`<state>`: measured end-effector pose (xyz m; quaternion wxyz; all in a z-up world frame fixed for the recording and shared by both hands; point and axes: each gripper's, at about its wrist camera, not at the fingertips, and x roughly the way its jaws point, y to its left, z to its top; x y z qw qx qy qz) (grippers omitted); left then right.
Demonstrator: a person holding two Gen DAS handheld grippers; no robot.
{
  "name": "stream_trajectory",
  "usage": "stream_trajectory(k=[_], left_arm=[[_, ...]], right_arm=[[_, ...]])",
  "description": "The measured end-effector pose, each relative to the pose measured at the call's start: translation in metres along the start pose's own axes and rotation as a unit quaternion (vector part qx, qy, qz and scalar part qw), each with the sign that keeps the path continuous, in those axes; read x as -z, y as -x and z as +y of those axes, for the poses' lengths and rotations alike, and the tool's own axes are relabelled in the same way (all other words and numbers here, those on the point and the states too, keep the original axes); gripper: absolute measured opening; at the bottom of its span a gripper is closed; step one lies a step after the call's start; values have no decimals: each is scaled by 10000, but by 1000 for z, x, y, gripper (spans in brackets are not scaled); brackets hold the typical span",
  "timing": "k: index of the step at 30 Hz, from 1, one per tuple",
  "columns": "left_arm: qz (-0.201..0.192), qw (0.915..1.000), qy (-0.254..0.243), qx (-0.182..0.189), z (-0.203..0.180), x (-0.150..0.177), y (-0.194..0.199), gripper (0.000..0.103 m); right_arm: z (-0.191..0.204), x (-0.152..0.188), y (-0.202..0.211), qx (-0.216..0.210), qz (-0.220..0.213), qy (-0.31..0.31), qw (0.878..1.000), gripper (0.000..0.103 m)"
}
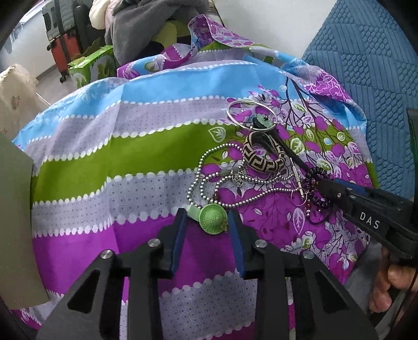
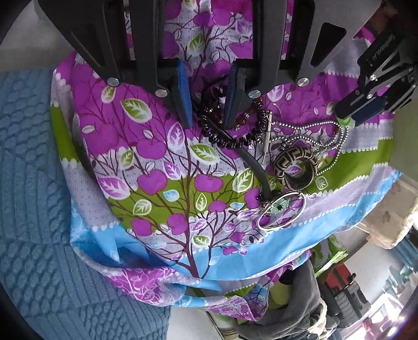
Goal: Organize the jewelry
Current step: 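Grasp the green round pendant with the left tool while the right tool grasps the black beaded bracelet, then carry the green pendant with the left tool while the right tool carries the black bracelet to the box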
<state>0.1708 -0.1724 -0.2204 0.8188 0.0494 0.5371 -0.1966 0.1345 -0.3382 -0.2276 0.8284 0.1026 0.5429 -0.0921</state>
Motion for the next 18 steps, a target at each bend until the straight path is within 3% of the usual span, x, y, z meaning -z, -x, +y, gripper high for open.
stream_trajectory(k=[4,13,18], left_arm=[[-30,10000,32,12,1,-2,1,27],[36,9997,180,137,3,-1,12,27],[-119,9994,252,186,6,-1,35,27]], right_arm=[[3,-2,1,-12,-19,7,10000,8],[3,0,25,-72,-204,-18,9998,8],[9,3,45,-84,-338,7,9994,8]])
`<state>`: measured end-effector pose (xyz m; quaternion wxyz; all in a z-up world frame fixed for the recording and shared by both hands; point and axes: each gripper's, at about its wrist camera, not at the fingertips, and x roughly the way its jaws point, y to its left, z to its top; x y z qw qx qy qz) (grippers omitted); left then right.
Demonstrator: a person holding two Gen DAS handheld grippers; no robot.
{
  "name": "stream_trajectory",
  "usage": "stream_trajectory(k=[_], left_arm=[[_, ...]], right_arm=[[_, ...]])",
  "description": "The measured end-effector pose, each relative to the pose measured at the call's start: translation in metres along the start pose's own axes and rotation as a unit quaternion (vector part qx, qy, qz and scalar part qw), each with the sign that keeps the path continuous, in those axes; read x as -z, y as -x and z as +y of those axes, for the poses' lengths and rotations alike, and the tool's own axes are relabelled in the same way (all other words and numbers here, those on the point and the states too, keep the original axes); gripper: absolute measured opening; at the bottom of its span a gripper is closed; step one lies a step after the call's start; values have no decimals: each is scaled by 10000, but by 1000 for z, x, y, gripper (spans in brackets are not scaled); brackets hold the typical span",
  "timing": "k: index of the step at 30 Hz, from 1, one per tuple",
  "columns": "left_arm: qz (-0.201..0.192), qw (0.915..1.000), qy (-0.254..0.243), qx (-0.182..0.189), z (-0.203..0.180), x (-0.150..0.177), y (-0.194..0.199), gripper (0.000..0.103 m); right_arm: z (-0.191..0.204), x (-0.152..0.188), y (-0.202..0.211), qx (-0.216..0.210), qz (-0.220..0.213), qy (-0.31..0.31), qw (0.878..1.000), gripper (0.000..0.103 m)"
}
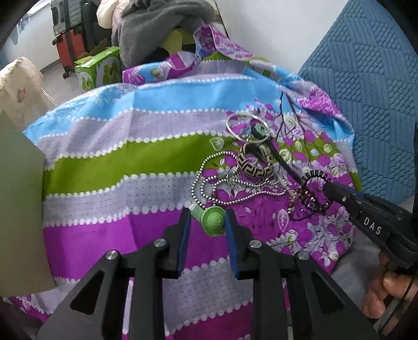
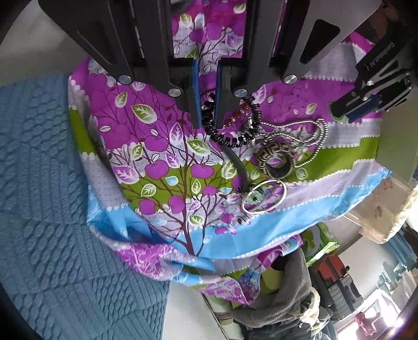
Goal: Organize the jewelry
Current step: 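Carry the green pendant with the left tool while the right tool carries the black bracelet to the box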
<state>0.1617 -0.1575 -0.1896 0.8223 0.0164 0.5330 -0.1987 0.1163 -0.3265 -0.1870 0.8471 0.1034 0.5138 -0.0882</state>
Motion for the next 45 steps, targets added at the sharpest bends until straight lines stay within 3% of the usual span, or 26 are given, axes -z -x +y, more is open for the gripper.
stream_trajectory(k=[21,36,45], left_arm=[[-962,9950,268,-17,35,-20,142,27],[-1525,9854,641,-409,103,-31,227,27],[-1773,9774,934,-667,156,-24,262,27]], right_arm=[[66,-21,116,-278,-714,295,9966,7],[156,-53,178,-692,-1141,847,9874,7],[227,-52,196,-1083,-1221,1251,9786,8]])
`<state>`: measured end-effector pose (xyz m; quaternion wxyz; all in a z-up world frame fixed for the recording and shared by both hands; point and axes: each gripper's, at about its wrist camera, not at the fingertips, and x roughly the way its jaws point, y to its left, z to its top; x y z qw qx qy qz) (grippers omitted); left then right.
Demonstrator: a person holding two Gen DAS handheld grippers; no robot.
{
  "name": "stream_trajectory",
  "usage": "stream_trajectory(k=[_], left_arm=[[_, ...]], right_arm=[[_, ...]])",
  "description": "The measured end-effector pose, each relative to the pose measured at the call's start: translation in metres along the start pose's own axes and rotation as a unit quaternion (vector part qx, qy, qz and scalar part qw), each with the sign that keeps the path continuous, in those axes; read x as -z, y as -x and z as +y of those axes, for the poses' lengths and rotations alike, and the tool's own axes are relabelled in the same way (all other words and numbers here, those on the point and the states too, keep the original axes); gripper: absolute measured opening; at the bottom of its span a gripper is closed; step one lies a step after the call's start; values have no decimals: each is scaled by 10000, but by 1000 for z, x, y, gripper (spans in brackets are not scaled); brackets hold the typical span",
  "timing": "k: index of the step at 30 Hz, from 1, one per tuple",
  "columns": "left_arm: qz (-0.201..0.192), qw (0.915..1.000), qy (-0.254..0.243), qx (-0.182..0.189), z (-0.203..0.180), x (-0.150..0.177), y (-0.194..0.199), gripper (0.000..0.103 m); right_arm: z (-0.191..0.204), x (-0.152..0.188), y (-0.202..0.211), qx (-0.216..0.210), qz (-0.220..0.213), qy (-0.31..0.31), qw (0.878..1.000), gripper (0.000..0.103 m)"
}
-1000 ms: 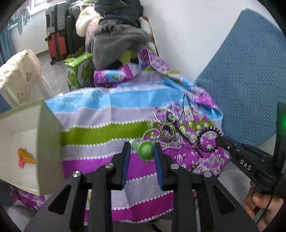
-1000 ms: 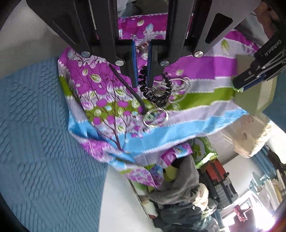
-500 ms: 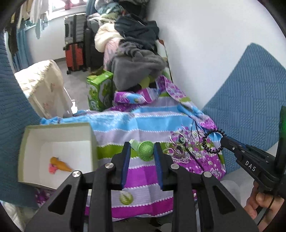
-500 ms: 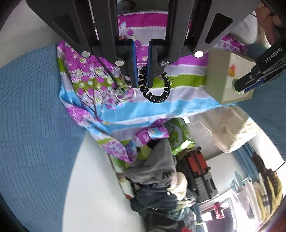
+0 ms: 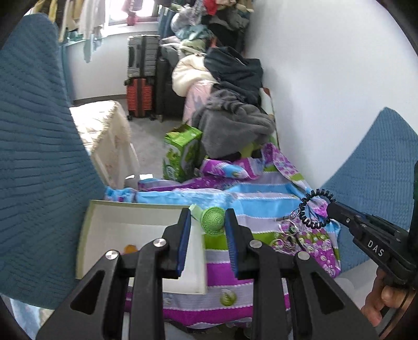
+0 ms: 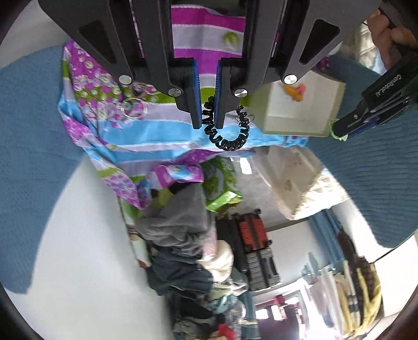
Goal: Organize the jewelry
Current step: 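Carry the green pendant with the left tool while the right tool carries the black bracelet to the box, then release the green pendant into the box with the left tool while the right tool drops the black bracelet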
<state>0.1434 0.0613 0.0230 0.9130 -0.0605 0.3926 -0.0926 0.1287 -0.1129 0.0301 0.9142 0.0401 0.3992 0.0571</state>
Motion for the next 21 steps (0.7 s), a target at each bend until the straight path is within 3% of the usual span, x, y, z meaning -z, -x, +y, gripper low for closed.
stream_trajectory(k=[10,21], left_arm=[[158,9992,256,-264,65,18,-10,27],[630,9969,368,-281,113,48,-59,27]], right_arm=[[74,17,-45,-501,319,246,9979,8],[110,58,-108,-658,829,260,9940,8]])
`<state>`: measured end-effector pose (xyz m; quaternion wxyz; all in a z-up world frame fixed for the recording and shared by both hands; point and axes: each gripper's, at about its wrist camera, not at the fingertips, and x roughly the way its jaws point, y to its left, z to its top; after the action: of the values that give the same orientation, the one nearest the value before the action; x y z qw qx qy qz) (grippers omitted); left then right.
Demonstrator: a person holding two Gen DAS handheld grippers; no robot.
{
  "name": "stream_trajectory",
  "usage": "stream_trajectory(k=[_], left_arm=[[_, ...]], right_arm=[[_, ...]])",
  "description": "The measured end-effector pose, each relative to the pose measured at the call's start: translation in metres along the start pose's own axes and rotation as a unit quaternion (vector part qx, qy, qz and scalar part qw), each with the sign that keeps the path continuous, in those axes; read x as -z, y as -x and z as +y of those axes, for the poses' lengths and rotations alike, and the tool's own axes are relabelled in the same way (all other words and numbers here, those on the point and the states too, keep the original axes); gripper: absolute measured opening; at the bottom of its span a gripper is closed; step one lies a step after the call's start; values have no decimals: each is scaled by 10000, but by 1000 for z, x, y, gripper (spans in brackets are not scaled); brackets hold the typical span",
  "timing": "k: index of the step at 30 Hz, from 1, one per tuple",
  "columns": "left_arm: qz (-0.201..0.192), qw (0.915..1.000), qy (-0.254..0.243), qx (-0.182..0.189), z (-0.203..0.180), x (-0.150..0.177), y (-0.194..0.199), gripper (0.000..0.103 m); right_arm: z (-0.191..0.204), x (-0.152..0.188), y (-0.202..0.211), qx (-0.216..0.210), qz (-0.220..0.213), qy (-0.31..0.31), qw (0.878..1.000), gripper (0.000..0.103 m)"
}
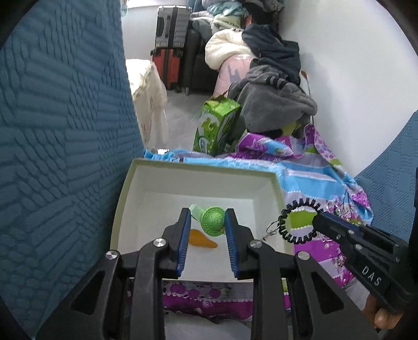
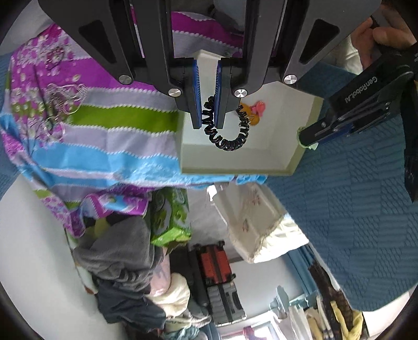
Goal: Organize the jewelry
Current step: 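Release the green pendant into the box with the left tool while the right tool drops the black bracelet, then move both tools back from the box toward the remaining jewelry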
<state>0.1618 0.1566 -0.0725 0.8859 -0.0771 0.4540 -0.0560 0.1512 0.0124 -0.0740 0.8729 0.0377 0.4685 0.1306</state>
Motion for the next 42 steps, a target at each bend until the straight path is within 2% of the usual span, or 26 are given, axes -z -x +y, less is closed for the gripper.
stream_trajectory(k=[10,18,21,23,27,31,42], left_arm=[[428,9991,19,63,15,24,-35,27],[384,9992,-31,74,9,21,-29,28],[325,9994,21,140,6,15,-20,32],[231,9996,53,145,2,12,-9,40],[-7,9998,45,171,-10,5,14,41],[-218,9996,-1,193,-25,-1,36,48],[-742,9961,-294,373,-83,-9,89,48]], right_arm=[[7,22,-38,15,400,26,9992,8],[6,18,-29,-178,363,-7,9992,9],[4,12,-13,-222,222,19,9995,9],[4,7,-1,-243,120,60,9996,9],[2,-2,31,-247,-185,158,9994,9],[-4,-10,65,-240,-508,211,9982,9],[-43,-10,141,-83,-1120,199,9935,10]])
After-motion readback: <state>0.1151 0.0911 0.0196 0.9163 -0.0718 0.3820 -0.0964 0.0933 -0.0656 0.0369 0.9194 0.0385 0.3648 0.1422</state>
